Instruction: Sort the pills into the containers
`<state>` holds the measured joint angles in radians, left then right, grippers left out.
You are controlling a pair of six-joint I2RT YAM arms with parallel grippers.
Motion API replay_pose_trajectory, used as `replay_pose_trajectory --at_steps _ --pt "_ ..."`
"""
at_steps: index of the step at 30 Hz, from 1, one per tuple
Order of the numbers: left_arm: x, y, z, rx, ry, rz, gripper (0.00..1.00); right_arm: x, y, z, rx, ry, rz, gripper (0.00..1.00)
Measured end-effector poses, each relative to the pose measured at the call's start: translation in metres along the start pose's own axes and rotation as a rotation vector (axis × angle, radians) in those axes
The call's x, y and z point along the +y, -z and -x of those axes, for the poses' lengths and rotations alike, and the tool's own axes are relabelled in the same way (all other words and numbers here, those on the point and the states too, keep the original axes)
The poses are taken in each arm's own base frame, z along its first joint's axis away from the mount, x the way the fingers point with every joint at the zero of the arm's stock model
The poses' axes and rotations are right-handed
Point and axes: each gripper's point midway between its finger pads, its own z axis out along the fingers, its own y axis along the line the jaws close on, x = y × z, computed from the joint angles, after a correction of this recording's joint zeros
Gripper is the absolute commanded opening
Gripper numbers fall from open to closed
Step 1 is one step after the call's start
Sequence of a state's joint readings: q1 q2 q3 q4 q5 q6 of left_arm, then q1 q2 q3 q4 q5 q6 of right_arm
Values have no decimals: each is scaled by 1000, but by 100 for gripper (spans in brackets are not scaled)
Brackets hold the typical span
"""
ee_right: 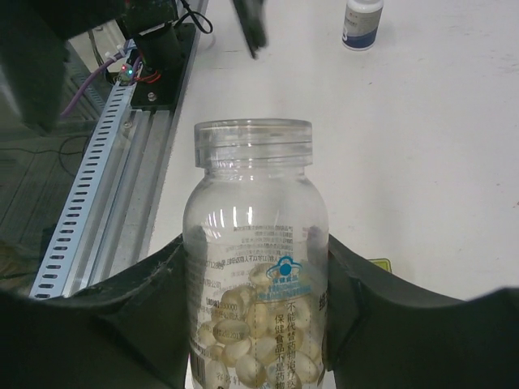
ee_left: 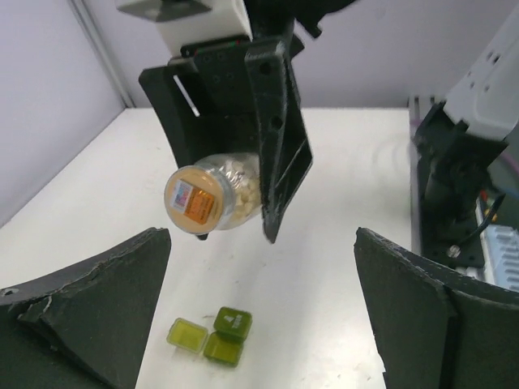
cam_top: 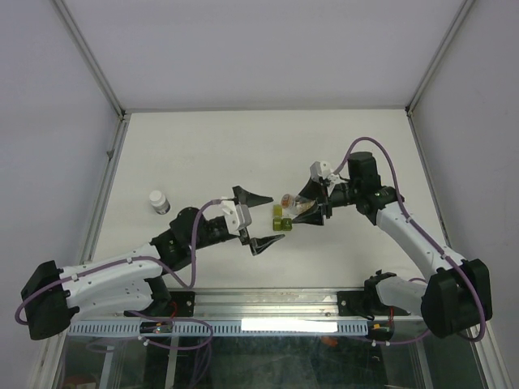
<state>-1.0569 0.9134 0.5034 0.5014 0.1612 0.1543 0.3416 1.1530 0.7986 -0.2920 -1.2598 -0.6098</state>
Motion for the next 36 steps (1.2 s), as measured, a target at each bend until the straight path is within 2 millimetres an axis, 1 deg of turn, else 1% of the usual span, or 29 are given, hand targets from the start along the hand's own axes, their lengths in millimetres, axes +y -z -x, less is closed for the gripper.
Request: replay_pose_trajectory --at_steps 2,5,8,10,13,19,25,28,34,36 --pt "2 -4 -11 43 -33 -47 99 1 0 -2 2 -3 7 0" --pt "15 -9 -24 93 -39 -79 97 2 0 -4 5 -4 12 0" --pt "23 -13 -28 104 -35 -95 89 2 -1 -6 9 -7 16 0" --pt "22 -17 -30 105 -29 -115 84 2 -1 -6 10 -7 19 0" --pt "20 -24 -33 111 -14 -149 81 2 -1 -6 11 -6 22 0" --pt "17 -35 -37 110 20 -191 70 2 -1 -6 13 -5 26 0" --pt "24 -38 -35 99 56 -195 51 3 -1 -9 17 -8 31 0" --pt "28 -41 -34 97 77 -202 45 4 -1 -9 18 -8 31 0" --pt "27 -42 -33 99 113 -230 22 4 -1 -10 22 -15 31 0" --pt "27 -43 -32 101 122 -232 17 4 -1 -9 23 -19 32 0"
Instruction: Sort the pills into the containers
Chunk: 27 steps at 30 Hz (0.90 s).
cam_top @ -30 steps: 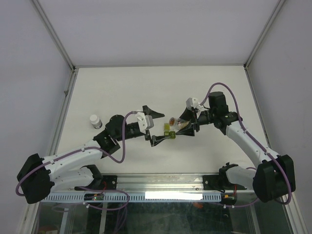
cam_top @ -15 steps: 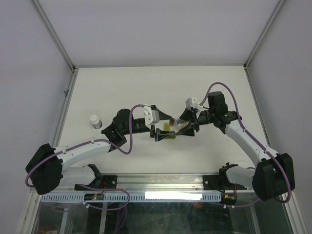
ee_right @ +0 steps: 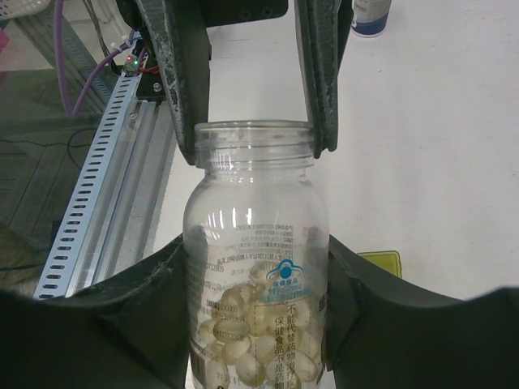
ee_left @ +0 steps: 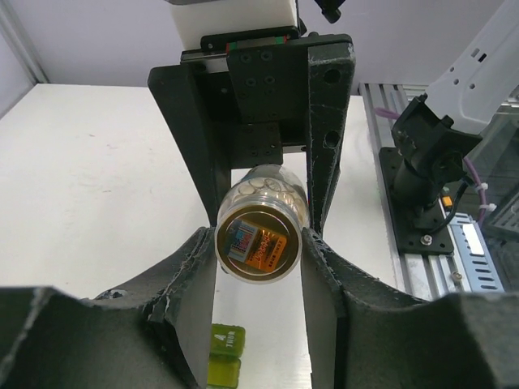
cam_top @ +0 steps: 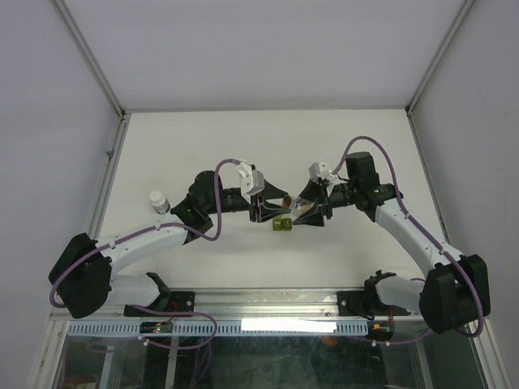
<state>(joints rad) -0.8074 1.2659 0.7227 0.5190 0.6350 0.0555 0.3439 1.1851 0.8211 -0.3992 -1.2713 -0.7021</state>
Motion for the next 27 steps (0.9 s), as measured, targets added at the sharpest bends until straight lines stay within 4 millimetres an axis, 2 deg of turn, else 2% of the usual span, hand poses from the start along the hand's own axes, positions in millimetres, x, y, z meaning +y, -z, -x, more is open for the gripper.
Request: replay_pose_trajectory --at_steps 6,10,17,20,23,25,27 --pt "1 -1 -1 6 70 7 0 0 1 0 8 -33 -9 0" --pt "8 -1 -3 10 190 80 0 -5 1 -2 21 -49 -38 0" --pt "27 -4 -10 -50 537 369 0 -26 5 -5 57 -50 -138 0" --pt "31 -5 -11 -87 629 455 2 -29 6 -7 66 -60 -158 0" --pt "34 -6 -10 -113 681 498 56 -32 6 -6 65 -62 -167 0" --pt "34 -5 -10 -131 697 507 81 -32 6 -5 62 -63 -167 0" --pt "31 -2 -14 -136 707 503 98 -32 5 -3 56 -57 -163 0"
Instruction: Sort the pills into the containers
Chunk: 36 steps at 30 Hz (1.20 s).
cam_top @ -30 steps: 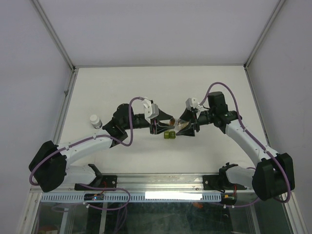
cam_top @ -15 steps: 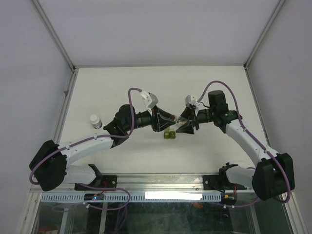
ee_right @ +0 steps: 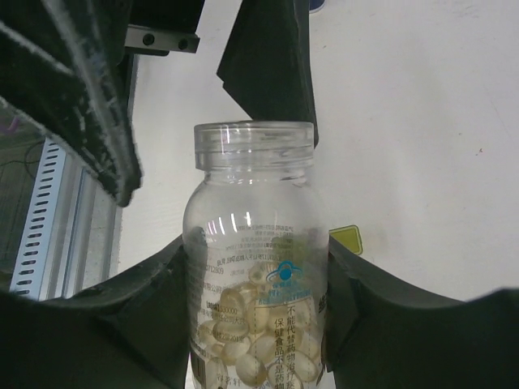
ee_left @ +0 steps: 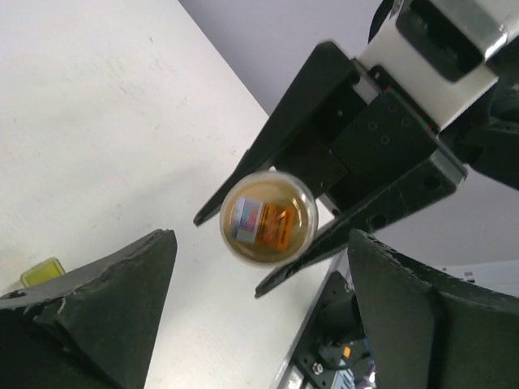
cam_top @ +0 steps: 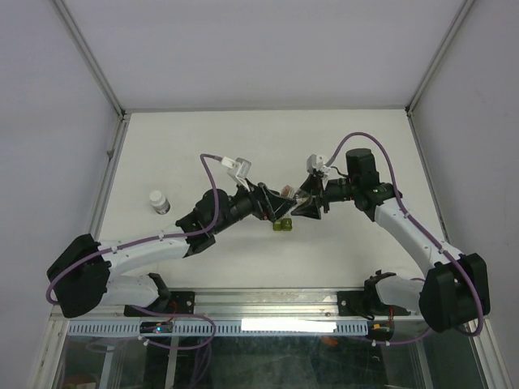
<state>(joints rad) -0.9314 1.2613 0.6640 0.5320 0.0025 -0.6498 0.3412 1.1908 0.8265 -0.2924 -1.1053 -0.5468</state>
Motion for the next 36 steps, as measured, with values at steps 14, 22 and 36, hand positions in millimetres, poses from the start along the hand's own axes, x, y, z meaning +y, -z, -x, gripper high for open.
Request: replay_pose_trajectory --at_steps 14,22,36 --pt "-15 46 11 -69 -211 -201 99 10 -1 4 -28 26 60 0" --pt "-30 51 -6 -41 -615 -415 97 19 -1 4 -41 42 110 0" --pt "-10 7 -1 53 -767 -441 62 23 -2 1 -44 46 133 0"
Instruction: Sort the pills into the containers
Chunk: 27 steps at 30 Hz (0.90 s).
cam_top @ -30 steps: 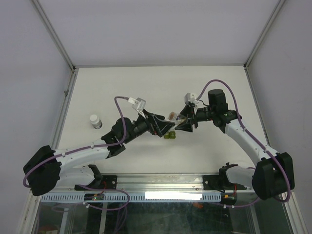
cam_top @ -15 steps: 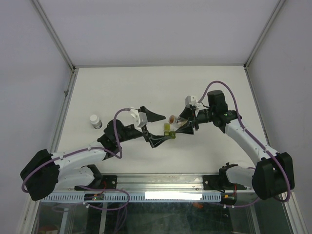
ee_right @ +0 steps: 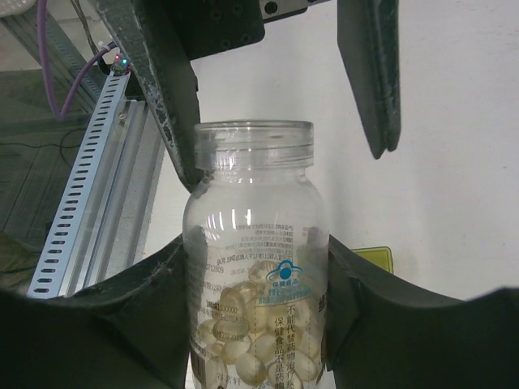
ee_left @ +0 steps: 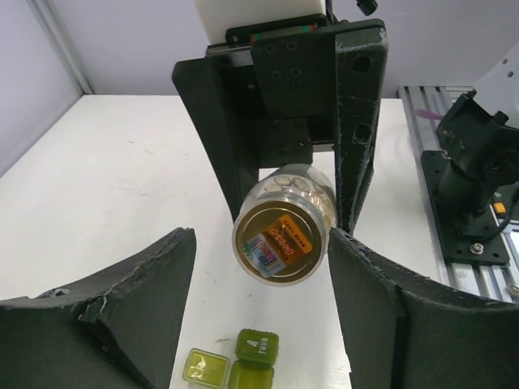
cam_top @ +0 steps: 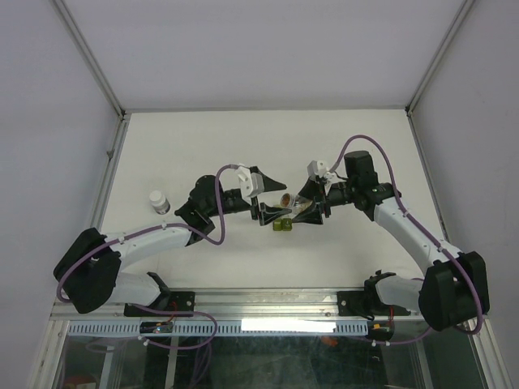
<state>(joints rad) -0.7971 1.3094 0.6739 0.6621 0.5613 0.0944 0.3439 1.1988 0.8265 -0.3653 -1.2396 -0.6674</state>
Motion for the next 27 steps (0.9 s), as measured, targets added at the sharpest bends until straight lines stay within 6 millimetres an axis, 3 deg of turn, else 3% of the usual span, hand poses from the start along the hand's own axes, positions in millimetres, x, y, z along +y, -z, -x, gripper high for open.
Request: replay_pose_trajectory --at_steps 4,7,12,15,27 --pt "-5 -1 -4 8 25 -29 49 -1 0 -2 2 -3 1 0" --pt "-10 -1 -4 7 39 -51 33 -1 0 -2 3 0 1 0" --pt "-10 0 -3 7 72 -57 20 0 0 -2 2 1 4 0" --pt "-12 0 -3 8 113 -58 7 0 0 -2 2 -2 4 0" --pt "-10 -3 -10 49 615 266 4 -4 1 -7 30 -41 -26 0"
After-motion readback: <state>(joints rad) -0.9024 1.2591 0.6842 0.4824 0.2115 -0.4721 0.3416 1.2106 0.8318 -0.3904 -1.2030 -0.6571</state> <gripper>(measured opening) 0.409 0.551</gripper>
